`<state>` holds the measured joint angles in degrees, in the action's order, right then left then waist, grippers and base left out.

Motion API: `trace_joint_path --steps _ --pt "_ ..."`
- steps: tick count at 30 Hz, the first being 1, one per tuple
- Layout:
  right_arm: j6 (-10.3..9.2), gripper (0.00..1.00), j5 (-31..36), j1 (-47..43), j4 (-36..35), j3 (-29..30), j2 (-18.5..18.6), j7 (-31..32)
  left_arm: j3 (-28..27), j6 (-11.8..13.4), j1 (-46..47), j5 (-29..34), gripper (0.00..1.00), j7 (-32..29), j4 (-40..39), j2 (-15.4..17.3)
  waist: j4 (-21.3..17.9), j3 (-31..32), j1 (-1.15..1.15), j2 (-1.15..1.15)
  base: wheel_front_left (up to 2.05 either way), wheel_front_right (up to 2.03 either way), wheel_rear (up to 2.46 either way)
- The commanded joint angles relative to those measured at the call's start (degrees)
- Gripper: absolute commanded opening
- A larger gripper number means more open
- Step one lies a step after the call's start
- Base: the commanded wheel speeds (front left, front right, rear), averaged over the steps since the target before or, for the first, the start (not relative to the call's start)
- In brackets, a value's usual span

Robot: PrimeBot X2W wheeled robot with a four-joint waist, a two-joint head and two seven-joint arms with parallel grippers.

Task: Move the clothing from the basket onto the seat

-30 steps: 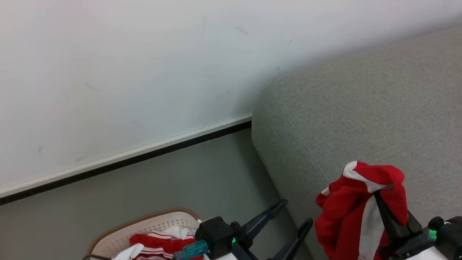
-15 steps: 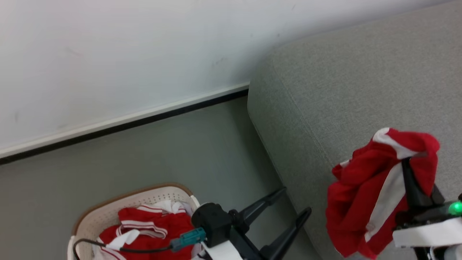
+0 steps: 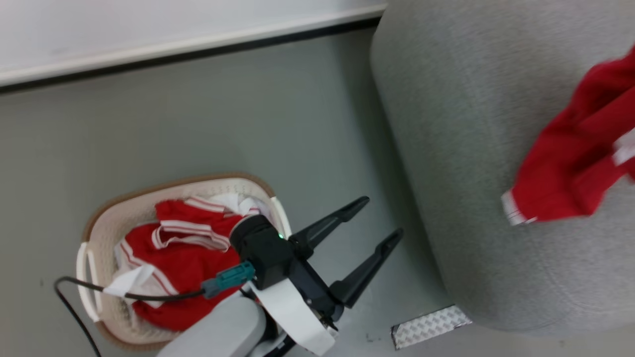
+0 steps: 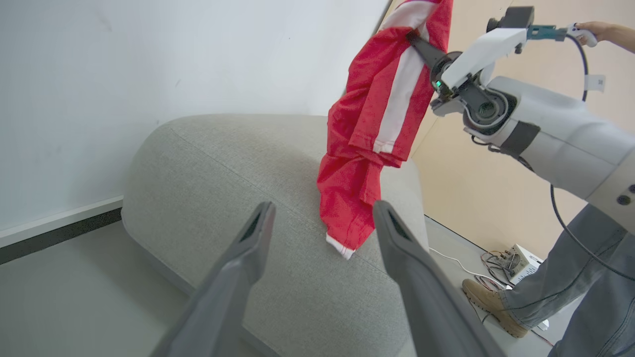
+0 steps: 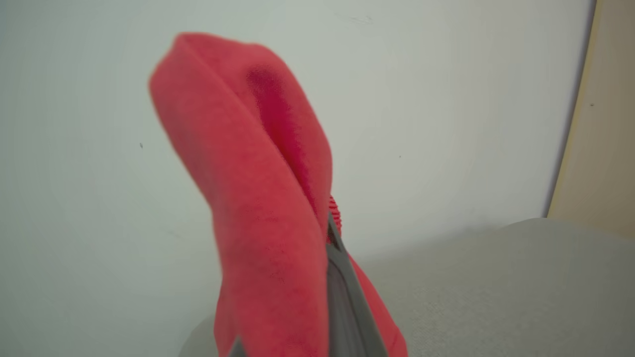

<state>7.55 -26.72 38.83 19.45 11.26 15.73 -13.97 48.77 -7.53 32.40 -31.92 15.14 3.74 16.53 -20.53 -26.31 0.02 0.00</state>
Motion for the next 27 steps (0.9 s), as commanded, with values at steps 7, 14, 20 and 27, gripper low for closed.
trace_joint_path --steps 7,14,20,27 --pt "-0.12 0.0 3.28 20.45 6.91 10.23 8.74 5.07 -1.99 0.13 2.18 1.42 1.0 0.01 -0.55 2.38 7.02 -9.1 -0.02 0.0 0.0 0.0 0.0" --pt "-0.12 0.0 7.07 32.38 13.74 15.45 13.92 6.33 -4.83 0.82 -0.01 1.96 1.0 0.01 -1.49 3.62 8.2 -12.23 -0.02 0.0 0.0 0.0 0.0" --pt "-0.12 0.0 9.32 29.72 20.97 18.54 9.71 2.86 -5.52 1.24 -1.63 2.19 1.0 0.01 -1.72 5.17 7.65 -12.72 -0.02 0.0 0.0 0.0 0.0" --pt "-0.13 0.98 13.5 23.24 33.44 26.02 -0.6 -1.2 -5.38 2.98 -4.42 2.04 1.0 -1.03 -1.84 7.39 5.66 -11.04 -0.02 0.0 0.0 0.0 0.0"
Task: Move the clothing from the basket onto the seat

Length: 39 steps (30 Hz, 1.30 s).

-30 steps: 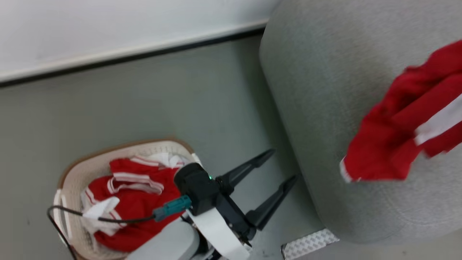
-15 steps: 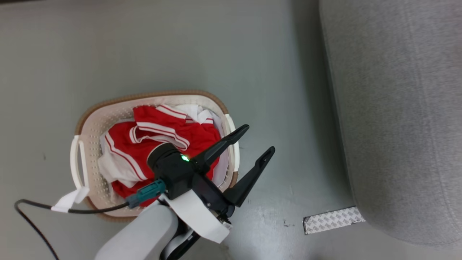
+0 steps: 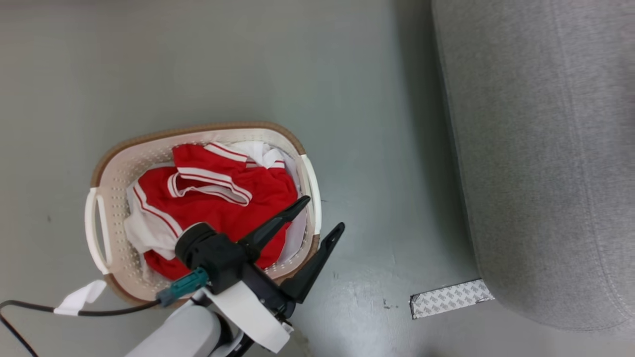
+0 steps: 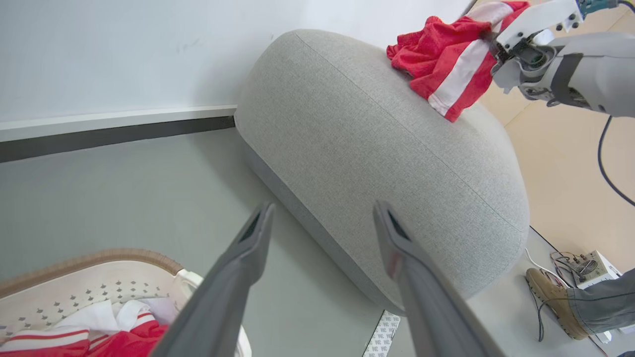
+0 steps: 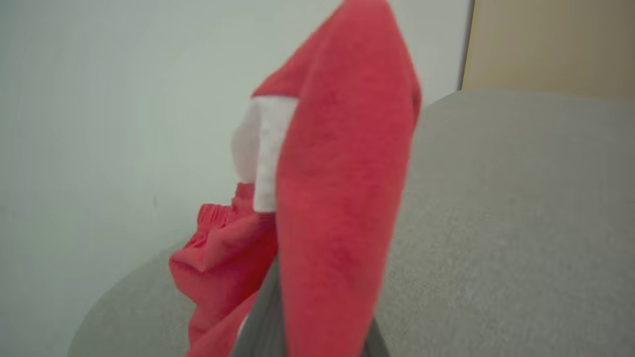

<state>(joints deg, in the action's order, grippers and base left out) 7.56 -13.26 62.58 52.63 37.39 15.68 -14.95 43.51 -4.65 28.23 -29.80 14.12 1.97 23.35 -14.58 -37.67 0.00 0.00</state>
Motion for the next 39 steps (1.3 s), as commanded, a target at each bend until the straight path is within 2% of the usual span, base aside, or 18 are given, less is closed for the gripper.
trace_joint_path --steps 1,4,8,11,18,23,30,39 --pt "-0.14 1.0 0.82 -0.82 0.48 0.5 -1.49 -0.23 -0.12 0.28 -0.55 -0.25 1.0 -0.19 -0.21 0.66 -0.4 0.6 0.0 0.0 0.0 0.0 0.0" --pt "-0.14 1.0 3.11 -2.59 -0.11 1.28 -2.63 -0.28 -0.38 0.71 -1.22 -0.98 1.0 -0.34 -0.42 0.76 -0.67 2.02 0.0 0.0 0.0 0.0 0.0" --pt "-0.14 1.0 4.81 -5.77 -2.78 -0.87 -4.68 -0.26 -0.39 0.79 -0.92 -1.41 1.0 0.01 0.01 -0.16 -0.37 4.16 0.0 0.0 0.0 0.0 0.0" --pt "-0.14 1.0 4.41 -10.02 -6.63 -2.78 -4.74 -0.27 -0.8 0.53 -0.3 -1.92 1.0 0.46 0.83 -1.78 0.1 5.68 0.0 0.0 0.0 0.0 0.0" --pt "-0.14 1.0 2.85 -23.85 -18.2 -7.68 -7.56 -0.2 -2.83 -0.46 -1.34 -2.46 1.0 0.99 3.82 -5.66 1.25 10.95 0.0 0.0 0.0 0.0 0.0" --pt "-0.15 1.0 1.16 -34.43 -27.08 -10.48 -9.24 -0.19 -7.15 -1.29 -4.39 -0.46 1.0 1.0 4.89 -8.62 3.14 15.8 0.0 0.0 0.0 0.0 0.0" --pt "-0.15 1.0 3.57 -46.91 -38.16 -14.61 -11.44 -0.18 -14.14 -2.15 -10.56 2.64 1.0 1.02 7.03 -11.92 6.77 22.23 0.0 0.0 0.0 0.0 0.0" --pt "-0.15 1.0 6.54 -59.72 -46.48 -23.35 -12.31 -0.18 -22.71 -2.71 -17.99 7.26 1.0 1.03 12.28 -14.65 13.23 29.79 0.0 0.0 0.0 0.0 0.0"
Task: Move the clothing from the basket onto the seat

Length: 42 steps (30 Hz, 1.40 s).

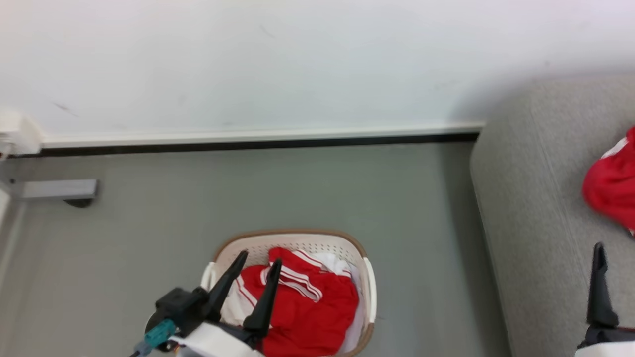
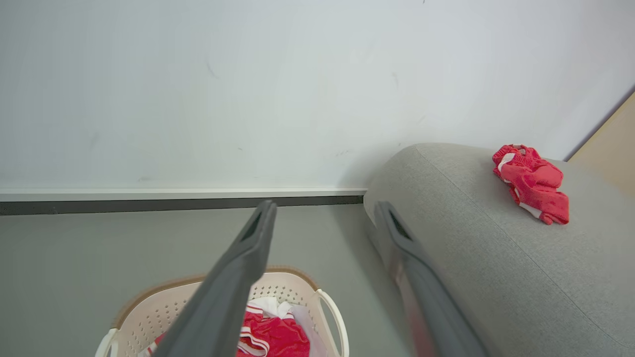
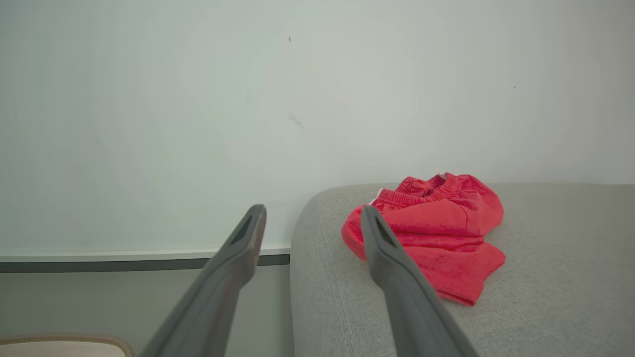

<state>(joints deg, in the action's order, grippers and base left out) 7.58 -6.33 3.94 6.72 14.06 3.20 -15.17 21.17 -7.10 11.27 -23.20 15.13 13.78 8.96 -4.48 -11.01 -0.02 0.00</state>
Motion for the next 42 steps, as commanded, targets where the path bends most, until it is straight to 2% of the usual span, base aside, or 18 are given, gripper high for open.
trace_joint_path --steps 1,7,13,26,42 --pt "-0.16 1.0 -0.29 -2.06 -0.87 -0.97 0.04 0.04 -1.34 -0.3 -1.7 1.21 1.0 0.01 1.06 -0.26 3.71 3.78 0.02 0.0 0.0 0.0 0.0" --pt "-0.17 1.0 0.97 -6.18 -0.55 -4.28 -0.24 0.04 -6.76 -0.37 -5.19 4.16 1.0 0.01 4.49 -1.39 6.58 6.78 0.02 0.0 0.0 0.0 0.0" --pt "-0.17 1.0 -1.42 -9.75 1.34 -5.35 -0.29 0.04 -11.27 -0.37 -7.87 6.09 1.0 0.02 5.55 -2.76 8.6 9.64 0.02 0.0 0.0 0.0 0.0" --pt "-0.17 1.0 -2.38 -11.62 4.37 -8.02 -0.29 0.04 -13.49 -0.32 -10.36 7.7 1.0 0.02 5.17 -3.66 8.07 12.3 0.02 0.0 0.0 0.0 0.0" --pt "-0.16 1.0 -2.89 -11.21 4.4 -9.05 -0.3 0.04 -13.72 -0.33 -10.58 8.0 1.0 0.02 4.03 -3.88 7.71 12.05 0.02 0.0 0.0 0.0 0.0"
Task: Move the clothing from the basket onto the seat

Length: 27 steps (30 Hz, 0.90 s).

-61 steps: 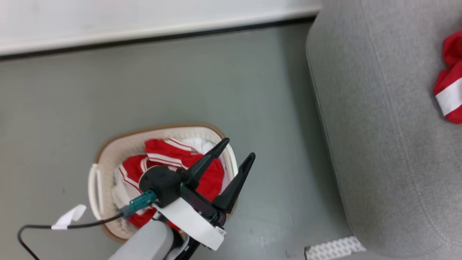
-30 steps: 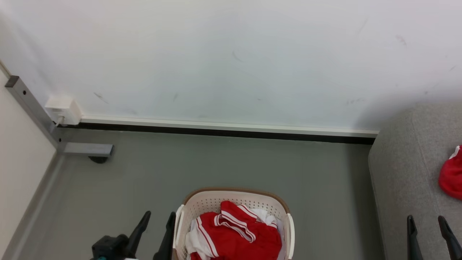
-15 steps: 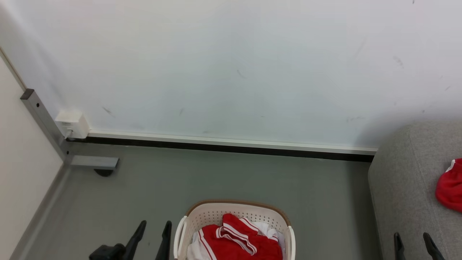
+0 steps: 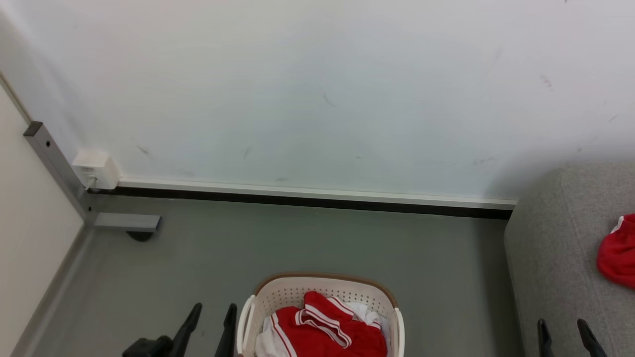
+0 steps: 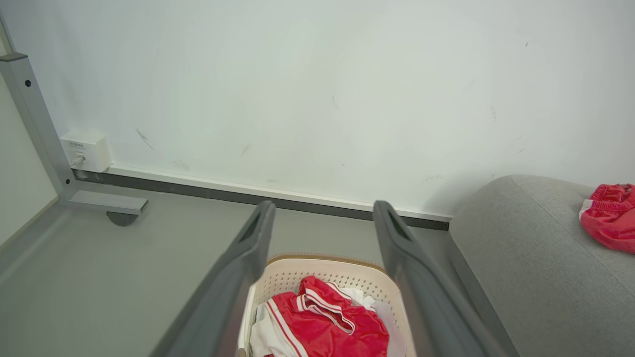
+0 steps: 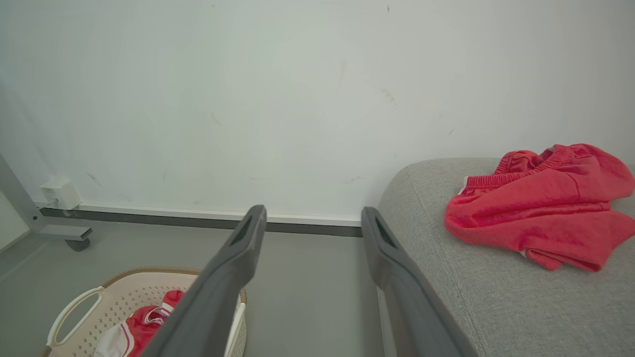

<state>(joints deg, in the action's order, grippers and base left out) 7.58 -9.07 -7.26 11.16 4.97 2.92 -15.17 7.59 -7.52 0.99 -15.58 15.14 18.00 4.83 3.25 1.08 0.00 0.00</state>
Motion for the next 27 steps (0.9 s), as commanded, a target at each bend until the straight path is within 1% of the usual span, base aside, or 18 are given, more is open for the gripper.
trace_joint_path --steps 1,6,12,15,19,23,27 --pt "-0.16 1.0 -0.17 0.01 -0.12 0.12 -0.01 0.04 -0.12 0.09 -0.19 0.39 1.0 0.01 -0.26 0.25 -0.06 -0.11 0.0 0.0 0.0 0.0 0.0" --pt "-0.17 1.0 -0.09 0.17 -0.29 0.15 -0.01 0.04 -0.37 0.09 0.06 0.54 1.0 0.01 -0.7 0.07 -0.57 -0.44 0.0 0.0 0.0 0.0 0.0" --pt "-0.17 1.0 -0.28 1.57 -0.84 -0.61 -0.02 0.04 0.55 0.09 1.13 0.85 1.0 0.01 -0.85 0.6 -3.23 -1.54 0.0 0.0 0.0 0.0 0.0" --pt "-0.16 1.0 -0.66 2.27 -1.37 -1.11 -0.01 0.04 1.83 0.09 2.62 0.9 1.0 0.01 -1.01 1.16 -5.36 -2.86 0.0 0.0 0.0 0.0 0.0" --pt "-0.17 1.0 -1.28 3.53 -2.26 -1.43 0.0 0.04 4.17 0.09 5.69 1.1 1.0 0.01 0.1 2.88 -8.75 -5.48 0.0 0.0 0.0 0.0 0.0" --pt "-0.16 1.0 -2.2 5.44 -3.44 -2.0 -0.01 0.04 6.2 0.1 9.61 1.76 1.0 0.01 4.01 5.15 -12.61 -8.86 0.0 0.0 0.0 0.0 0.0" --pt "-0.17 1.0 -3.32 7.2 -4.88 -2.1 -0.03 0.05 7.81 0.1 14.6 2.96 1.0 -0.49 9.66 6.94 -15.95 -13.11 0.0 0.0 0.0 0.0 0.0"
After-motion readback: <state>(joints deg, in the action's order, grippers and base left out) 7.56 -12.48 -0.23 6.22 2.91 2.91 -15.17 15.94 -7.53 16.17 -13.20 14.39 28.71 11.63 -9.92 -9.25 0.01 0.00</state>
